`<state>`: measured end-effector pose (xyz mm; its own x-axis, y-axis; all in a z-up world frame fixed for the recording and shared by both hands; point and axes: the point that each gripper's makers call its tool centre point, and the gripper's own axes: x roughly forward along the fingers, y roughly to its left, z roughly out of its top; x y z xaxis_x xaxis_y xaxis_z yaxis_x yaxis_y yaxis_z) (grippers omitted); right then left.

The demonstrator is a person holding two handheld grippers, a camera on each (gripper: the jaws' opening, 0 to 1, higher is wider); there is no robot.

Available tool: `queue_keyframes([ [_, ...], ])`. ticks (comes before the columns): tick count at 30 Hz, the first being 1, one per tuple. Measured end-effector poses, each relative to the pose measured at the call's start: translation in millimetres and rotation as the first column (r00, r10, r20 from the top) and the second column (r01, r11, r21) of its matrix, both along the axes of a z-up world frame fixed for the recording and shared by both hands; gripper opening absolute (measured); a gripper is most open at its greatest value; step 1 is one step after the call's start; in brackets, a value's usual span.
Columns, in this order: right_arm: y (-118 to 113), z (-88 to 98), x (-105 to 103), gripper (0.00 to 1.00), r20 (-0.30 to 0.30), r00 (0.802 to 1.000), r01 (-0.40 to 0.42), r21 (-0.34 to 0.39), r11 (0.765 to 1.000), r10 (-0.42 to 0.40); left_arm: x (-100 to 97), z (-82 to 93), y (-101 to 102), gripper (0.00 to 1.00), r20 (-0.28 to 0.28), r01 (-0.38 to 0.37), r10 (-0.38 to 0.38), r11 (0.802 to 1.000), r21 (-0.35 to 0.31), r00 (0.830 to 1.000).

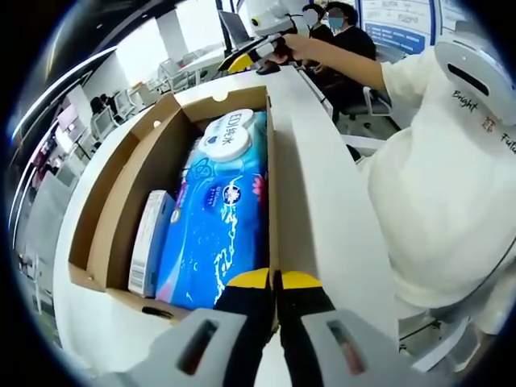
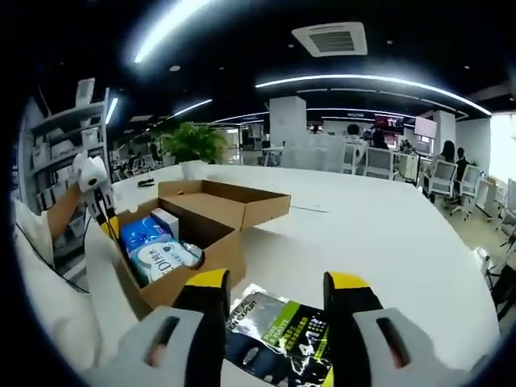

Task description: Operate the shoe box by opening the lid, removing the specified soft item, and placing it in the target area until the item is outside and the box remains undamaged.

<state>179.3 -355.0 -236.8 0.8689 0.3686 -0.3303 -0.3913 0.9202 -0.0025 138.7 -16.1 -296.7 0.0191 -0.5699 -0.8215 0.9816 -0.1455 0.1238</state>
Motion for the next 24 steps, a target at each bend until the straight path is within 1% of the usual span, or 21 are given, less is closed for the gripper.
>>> queue_keyframes([
  [2, 0.3, -0.3, 0.6, 0.48, 0.011, 1.000, 0.004, 0.003, 1.000, -0.004, 0.1, 0.0, 0.0, 0.01, 0.001, -0.001, 0.001, 1.000, -0.001, 1.000],
  [3, 0.7, -2.7, 0.7, 0.49, 0.012, 1.000, 0.008, -0.006, 1.000, -0.008, 0.2, 0.1, 0.1, 0.01, 0.003, 0.001, -0.001, 1.000, -0.002, 1.000],
  [4, -3.3, -5.0, 1.9, 0.49, 0.031, 0.999, 0.031, -0.040, 0.999, -0.030, 0.1, 0.2, 0.1, 0.01, 0.004, 0.002, -0.002, 1.000, -0.004, 1.000],
  [5, -4.7, -7.3, 2.9, 0.49, 0.057, 0.998, 0.037, -0.081, 0.996, -0.032, 0.1, 0.2, 0.0, 0.01, 0.004, 0.002, -0.002, 1.000, -0.004, 1.000],
  [6, -7.4, -12.3, 2.6, 0.49, 0.054, 0.998, 0.050, -0.117, 0.992, -0.044, 0.1, 0.3, 0.0, 0.01, 0.005, 0.002, -0.002, 1.000, -0.005, 1.000],
  [7, -8.7, -17.2, 1.7, 0.49, 0.044, 0.997, 0.064, -0.127, 0.990, -0.059, 0.2, 0.3, 0.1, 0.01, 0.005, 0.002, -0.002, 1.000, -0.005, 1.000],
  [8, -3.8, -22.0, 1.4, 0.50, 0.037, 0.998, 0.050, -0.112, 0.992, -0.046, 0.0, 0.4, 0.0, 0.01, 0.006, 0.009, -0.009, 1.000, -0.006, 1.000],
  [10, -1.7, -30.3, 0.8, 0.52, 0.013, 0.999, 0.041, -0.108, 0.993, -0.040, -0.3, 0.4, 0.2, 0.01, 0.012, 0.019, -0.019, 1.000, -0.008, 1.000],
  [14, 0.3, -39.8, 2.1, 0.54, 0.000, 0.999, 0.045, -0.077, 0.996, -0.045, -0.4, 0.5, 0.3, 0.01, 0.011, 0.016, -0.016, 1.000, -0.007, 1.000],
  [16, -1.5, -46.0, 3.6, 0.53, -0.003, 0.999, 0.054, -0.086, 0.995, -0.054, -0.4, 0.7, 0.4, 0.01, 0.011, 0.015, -0.014, 1.000, -0.010, 1.000],
  [20, 0.0, -54.9, 2.8, 0.52, -0.019, 0.999, 0.046, -0.092, 0.995, -0.047, -0.2, 0.9, 0.4, 0.01, 0.011, 0.014, -0.014, 1.000, -0.013, 1.000],
  [24, -4.0, -68.6, -0.5, 0.53, -0.074, 0.995, 0.063, -0.104, 0.993, -0.071, -0.6, 0.7, 0.3, 0.02, 0.018, 0.016, -0.016, 1.000, -0.012, 1.000],
])
